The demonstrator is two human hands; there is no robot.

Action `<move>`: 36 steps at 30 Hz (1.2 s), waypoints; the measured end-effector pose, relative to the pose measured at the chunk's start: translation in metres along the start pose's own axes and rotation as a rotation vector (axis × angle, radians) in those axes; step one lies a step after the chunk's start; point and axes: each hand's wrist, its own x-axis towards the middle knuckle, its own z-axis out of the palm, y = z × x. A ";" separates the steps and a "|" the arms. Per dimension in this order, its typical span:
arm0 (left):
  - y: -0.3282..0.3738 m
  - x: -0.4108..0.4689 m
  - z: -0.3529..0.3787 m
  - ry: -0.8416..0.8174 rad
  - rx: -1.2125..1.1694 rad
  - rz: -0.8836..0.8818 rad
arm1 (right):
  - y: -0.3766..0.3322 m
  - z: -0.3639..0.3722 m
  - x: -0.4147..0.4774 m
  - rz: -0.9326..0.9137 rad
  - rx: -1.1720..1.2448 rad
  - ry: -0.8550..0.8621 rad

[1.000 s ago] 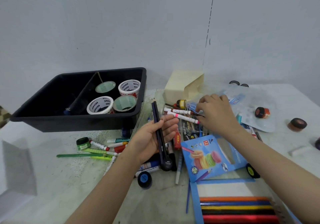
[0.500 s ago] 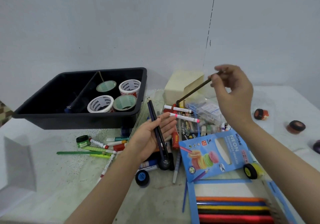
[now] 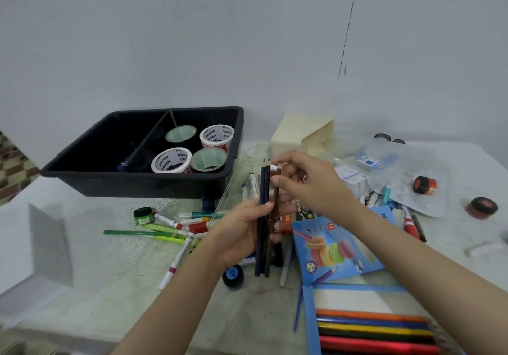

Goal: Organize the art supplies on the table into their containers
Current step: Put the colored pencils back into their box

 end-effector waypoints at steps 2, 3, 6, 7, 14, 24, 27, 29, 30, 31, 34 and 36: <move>-0.001 -0.010 -0.009 0.030 -0.046 0.023 | 0.002 0.013 0.006 -0.050 -0.063 -0.023; -0.001 -0.016 -0.014 0.048 -0.071 0.040 | 0.002 0.021 0.008 -0.067 -0.067 -0.038; 0.004 -0.039 -0.032 0.146 -0.096 0.101 | -0.004 0.048 0.015 -0.077 -0.067 -0.085; 0.006 -0.048 -0.039 0.184 -0.095 0.120 | -0.006 0.058 0.018 -0.086 -0.077 -0.115; 0.019 -0.108 -0.095 0.494 -0.178 0.283 | -0.017 0.142 0.027 -0.208 -0.317 -0.375; 0.027 -0.143 -0.139 0.663 -0.286 0.416 | -0.025 0.202 0.028 -0.368 -0.622 -0.412; 0.027 -0.142 -0.142 0.672 -0.275 0.407 | -0.024 0.202 0.030 -0.362 -0.598 -0.404; 0.028 -0.139 -0.144 0.687 -0.253 0.413 | -0.021 0.195 0.030 -0.294 -0.478 -0.389; 0.029 -0.138 -0.145 0.700 -0.238 0.422 | -0.020 0.190 0.030 -0.243 -0.380 -0.380; 0.031 -0.137 -0.146 0.716 -0.226 0.433 | -0.020 0.183 0.030 -0.207 -0.270 -0.361; 0.034 -0.133 -0.148 0.750 -0.203 0.449 | -0.025 0.159 0.024 -0.153 0.074 -0.231; 0.035 -0.127 -0.147 0.761 -0.143 0.420 | -0.034 0.143 0.018 -0.140 0.260 -0.116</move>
